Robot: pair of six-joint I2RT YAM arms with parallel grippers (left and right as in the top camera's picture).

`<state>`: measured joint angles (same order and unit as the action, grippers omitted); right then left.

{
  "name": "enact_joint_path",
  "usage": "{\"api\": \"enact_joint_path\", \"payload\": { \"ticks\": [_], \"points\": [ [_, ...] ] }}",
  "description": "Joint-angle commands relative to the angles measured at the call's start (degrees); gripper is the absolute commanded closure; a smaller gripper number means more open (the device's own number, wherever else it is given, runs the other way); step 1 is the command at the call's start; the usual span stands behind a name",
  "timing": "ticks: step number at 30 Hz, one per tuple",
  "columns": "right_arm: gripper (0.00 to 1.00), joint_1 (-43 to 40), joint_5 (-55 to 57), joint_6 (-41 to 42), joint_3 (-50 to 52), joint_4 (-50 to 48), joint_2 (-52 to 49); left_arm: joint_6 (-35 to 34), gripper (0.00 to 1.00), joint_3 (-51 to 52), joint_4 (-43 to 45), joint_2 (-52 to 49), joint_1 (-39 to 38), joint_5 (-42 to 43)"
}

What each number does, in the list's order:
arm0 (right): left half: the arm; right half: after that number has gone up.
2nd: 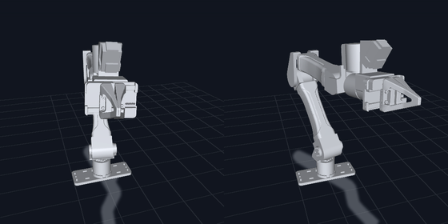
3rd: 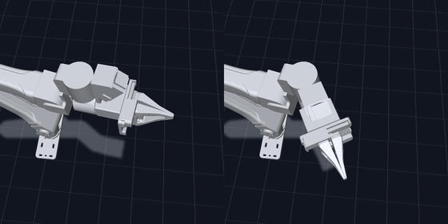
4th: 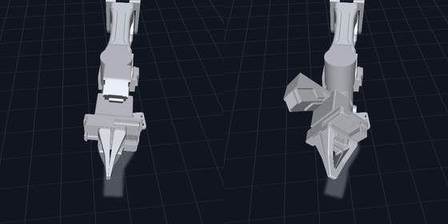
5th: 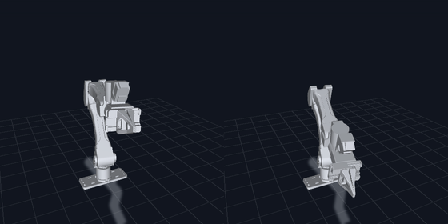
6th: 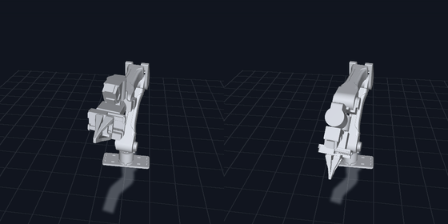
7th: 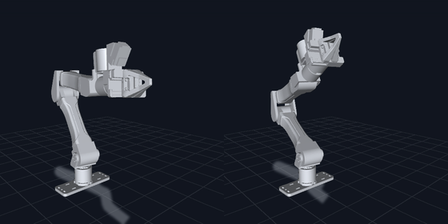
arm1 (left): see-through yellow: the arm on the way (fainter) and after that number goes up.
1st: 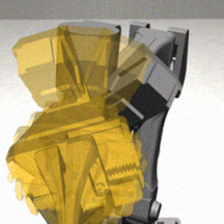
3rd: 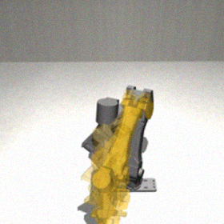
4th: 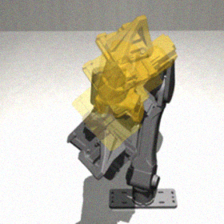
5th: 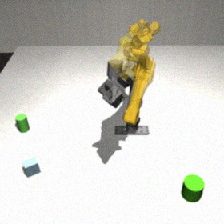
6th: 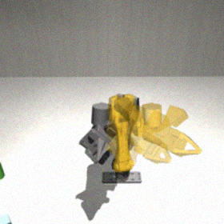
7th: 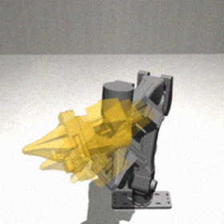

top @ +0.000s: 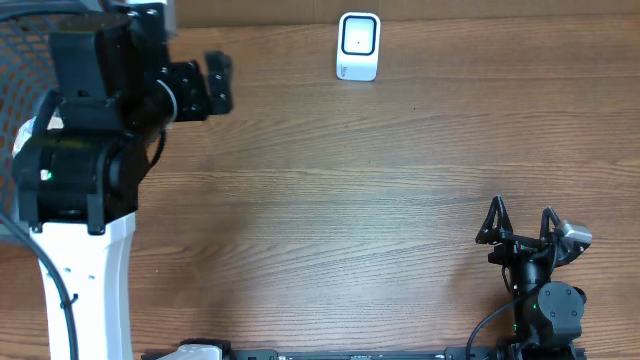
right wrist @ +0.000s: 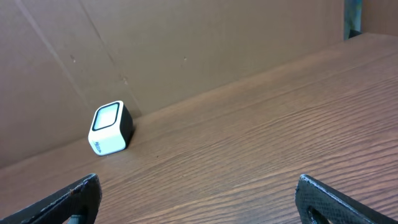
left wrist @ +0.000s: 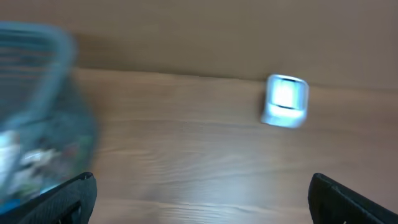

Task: Scan the item barcode
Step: 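Move the left gripper up and over into the grey basket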

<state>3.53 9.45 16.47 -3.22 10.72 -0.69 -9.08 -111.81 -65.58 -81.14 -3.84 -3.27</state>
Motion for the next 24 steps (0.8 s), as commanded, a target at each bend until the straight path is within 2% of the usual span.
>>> {"api": "enact_joint_path", "payload": {
  "ticks": [1,9,15,18,24],
  "points": [
    [0.00,0.4,0.8,-0.2,0.0,-0.3,0.5,-3.0,0.00,-1.3,-1.3,-1.0,2.7,-16.8],
    [0.00,0.4,0.8,-0.2,0.0,-0.3,0.5,-5.4,0.00,-1.4,0.7,-1.4,16.4,-17.3],
    [0.00,0.4,0.8,-0.2,0.0,-0.3,0.5,-5.1,0.00,-1.4,9.2,-2.6,27.0,-6.6],
    [0.00,0.4,0.8,-0.2,0.0,-0.3,0.5,-6.5,0.00,-1.4,11.9,-5.5,30.7,-4.0],
    [0.00,0.4,0.8,-0.2,0.0,-0.3,0.5,-7.3,0.00,-1.4,13.7,-13.4,34.7,-5.4]
  ]
}}
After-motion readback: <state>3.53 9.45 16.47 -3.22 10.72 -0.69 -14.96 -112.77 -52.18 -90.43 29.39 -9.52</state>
